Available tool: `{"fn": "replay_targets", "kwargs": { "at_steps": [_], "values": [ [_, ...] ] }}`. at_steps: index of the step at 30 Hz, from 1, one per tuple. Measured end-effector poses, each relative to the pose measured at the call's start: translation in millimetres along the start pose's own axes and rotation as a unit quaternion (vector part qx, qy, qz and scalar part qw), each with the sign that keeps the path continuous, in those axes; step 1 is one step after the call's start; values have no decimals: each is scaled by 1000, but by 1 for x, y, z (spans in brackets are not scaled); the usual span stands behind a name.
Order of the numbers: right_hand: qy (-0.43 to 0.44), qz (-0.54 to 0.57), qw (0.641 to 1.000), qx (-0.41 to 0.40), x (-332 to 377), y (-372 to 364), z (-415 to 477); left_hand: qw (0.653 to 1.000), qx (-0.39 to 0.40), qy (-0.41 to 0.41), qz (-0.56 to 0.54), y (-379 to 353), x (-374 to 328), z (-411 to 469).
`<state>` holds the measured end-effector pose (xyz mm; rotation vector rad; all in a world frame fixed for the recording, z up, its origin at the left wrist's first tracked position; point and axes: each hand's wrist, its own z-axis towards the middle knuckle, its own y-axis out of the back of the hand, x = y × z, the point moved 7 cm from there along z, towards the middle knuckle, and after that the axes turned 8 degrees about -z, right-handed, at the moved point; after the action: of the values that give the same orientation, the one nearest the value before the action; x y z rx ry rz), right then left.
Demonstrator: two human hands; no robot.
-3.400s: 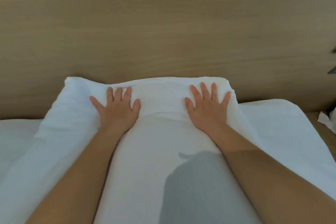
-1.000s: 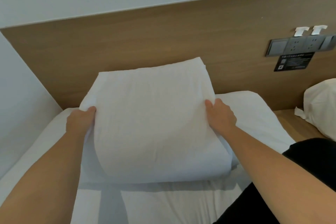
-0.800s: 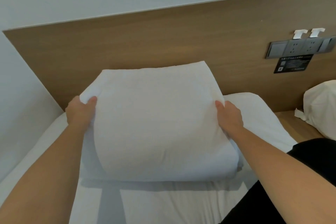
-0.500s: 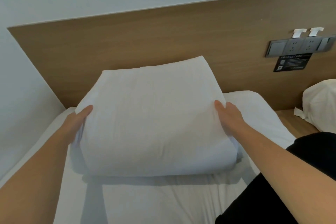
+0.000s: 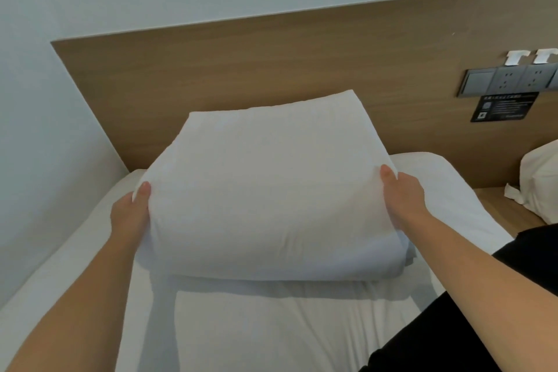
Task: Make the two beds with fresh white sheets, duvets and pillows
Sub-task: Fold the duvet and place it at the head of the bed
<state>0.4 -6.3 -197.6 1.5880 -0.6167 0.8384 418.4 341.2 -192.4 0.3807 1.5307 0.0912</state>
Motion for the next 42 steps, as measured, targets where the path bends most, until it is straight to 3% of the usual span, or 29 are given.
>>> {"fn": "replay_targets", "kwargs": {
  "at_steps": [3, 7, 9, 12, 15, 22, 25, 28, 31, 35, 37, 39, 42],
  "values": [
    [12, 8, 999, -33, 5, 6, -6, 997, -61, -1, -40, 5, -4, -5],
    [0, 20, 1000, 19, -7, 9, -13, 998, -27, 30, -44, 5, 3, 1],
    [8, 0, 999, 37, -9, 10, -17, 998, -5, -48, 28, 6, -11, 3],
    [56, -41, 998, 3, -9, 19, -23, 971, -36, -168, 166, 6, -26, 4],
    [94, -83, 992, -14, -12, 26, -26, 958, -55, -203, 196, -3, -35, -8],
    [80, 3, 995, -56, -21, 43, -21, 983, -35, -118, 139, 9, -44, 7],
    [36, 44, 998, -4, -24, 34, -24, 998, 19, -50, 43, 11, -19, 8],
    [-16, 91, 991, 100, -23, 12, -32, 997, 65, 51, 0, 14, 11, 10],
    [-4, 55, 987, 148, -20, 4, -38, 999, 35, 16, 4, 15, 6, 8],
    [4, 106, 990, 92, -20, 13, -44, 996, -61, -41, -44, 25, -4, 2],
    [-16, 122, 986, 116, -25, 16, -47, 996, -37, -5, -77, 20, 2, 0],
    [-37, 117, 975, 185, -34, 12, -51, 992, 10, 84, -94, 13, 21, -6],
    [-36, 80, 969, 229, -44, 5, -56, 996, 27, 58, -68, 16, 41, -5]
  ]
}}
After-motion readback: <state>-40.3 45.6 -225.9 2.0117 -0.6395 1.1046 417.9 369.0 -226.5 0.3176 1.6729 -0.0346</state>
